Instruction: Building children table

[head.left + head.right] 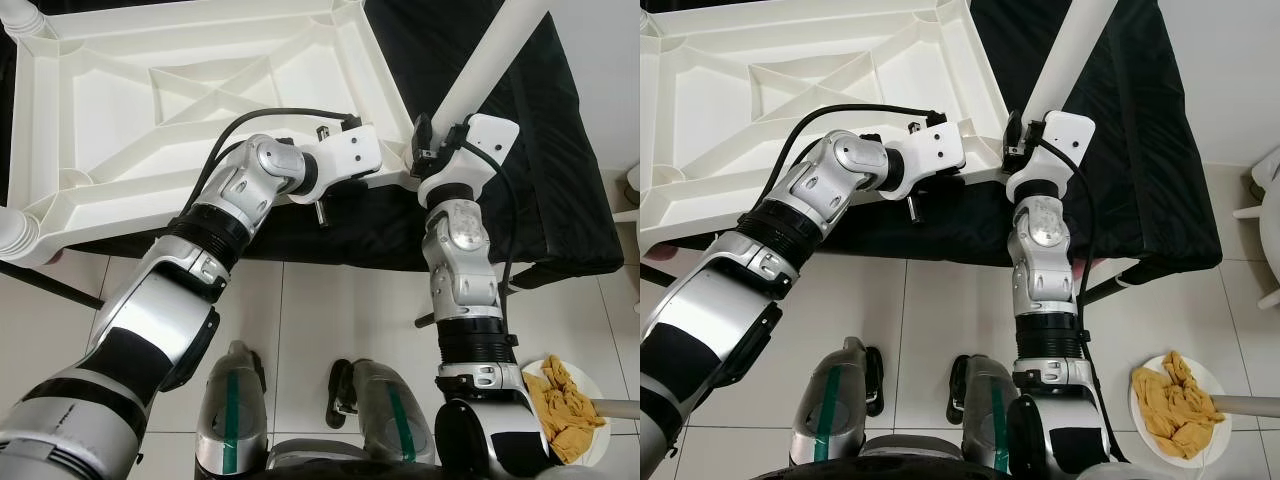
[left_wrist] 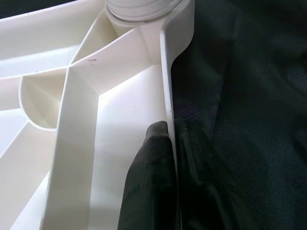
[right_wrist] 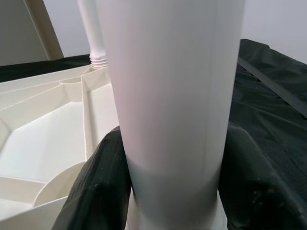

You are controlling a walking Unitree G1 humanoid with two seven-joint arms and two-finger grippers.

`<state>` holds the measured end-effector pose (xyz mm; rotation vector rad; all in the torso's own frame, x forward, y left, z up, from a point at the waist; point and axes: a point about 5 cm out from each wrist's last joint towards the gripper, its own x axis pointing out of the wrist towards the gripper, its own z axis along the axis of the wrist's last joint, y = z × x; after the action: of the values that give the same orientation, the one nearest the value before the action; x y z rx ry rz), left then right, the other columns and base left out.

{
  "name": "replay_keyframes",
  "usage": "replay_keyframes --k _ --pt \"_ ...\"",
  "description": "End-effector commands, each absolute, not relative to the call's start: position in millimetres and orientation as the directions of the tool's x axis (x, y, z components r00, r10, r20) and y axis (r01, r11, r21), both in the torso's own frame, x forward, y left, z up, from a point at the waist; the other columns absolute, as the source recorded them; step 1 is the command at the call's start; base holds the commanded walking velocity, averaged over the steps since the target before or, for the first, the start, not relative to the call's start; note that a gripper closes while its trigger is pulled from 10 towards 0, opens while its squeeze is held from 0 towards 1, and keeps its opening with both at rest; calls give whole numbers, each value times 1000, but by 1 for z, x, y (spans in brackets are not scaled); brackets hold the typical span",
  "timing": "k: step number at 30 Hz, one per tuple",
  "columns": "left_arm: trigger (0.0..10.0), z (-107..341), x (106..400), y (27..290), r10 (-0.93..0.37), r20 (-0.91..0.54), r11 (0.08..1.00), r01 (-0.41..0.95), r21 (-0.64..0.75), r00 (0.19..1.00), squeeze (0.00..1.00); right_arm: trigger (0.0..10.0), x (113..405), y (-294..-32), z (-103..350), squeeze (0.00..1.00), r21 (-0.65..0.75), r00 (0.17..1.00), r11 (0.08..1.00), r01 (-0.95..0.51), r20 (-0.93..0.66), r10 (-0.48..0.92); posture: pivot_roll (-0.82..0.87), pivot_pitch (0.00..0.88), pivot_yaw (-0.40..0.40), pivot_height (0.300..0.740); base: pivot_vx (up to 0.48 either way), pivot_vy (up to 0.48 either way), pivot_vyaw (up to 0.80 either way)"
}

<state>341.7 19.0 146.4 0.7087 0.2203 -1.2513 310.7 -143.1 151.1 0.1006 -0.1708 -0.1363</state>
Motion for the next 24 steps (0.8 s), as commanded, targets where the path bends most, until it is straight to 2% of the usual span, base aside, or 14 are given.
replay_keyframes --k 1,10,11,23,24 --pt "10000 142 334 12 -812 -519 78 931 357 267 0 10000 309 -161 156 0 111 955 969 221 175 -238 13 18 -53 740 0 0 0" --pt "10000 143 336 13 -812 -515 85 929 359 274 0 10000 308 -159 158 0 110 956 971 213 180 -230 14 22 -59 740 0 0 0" --pt "10000 143 336 13 -812 -515 86 929 359 274 0 10000 308 -159 158 1000 110 956 971 212 181 -230 14 22 -59 740 0 0 0" --pt "10000 145 338 16 -809 -514 97 927 362 285 0 10000 311 -166 163 1000 111 965 983 147 204 -167 18 37 -52 740 0 0 0" --pt "10000 145 338 16 -808 -515 97 927 362 285 0 10000 311 -163 163 0 116 972 989 87 207 -110 17 39 -50 740 0 0 0"
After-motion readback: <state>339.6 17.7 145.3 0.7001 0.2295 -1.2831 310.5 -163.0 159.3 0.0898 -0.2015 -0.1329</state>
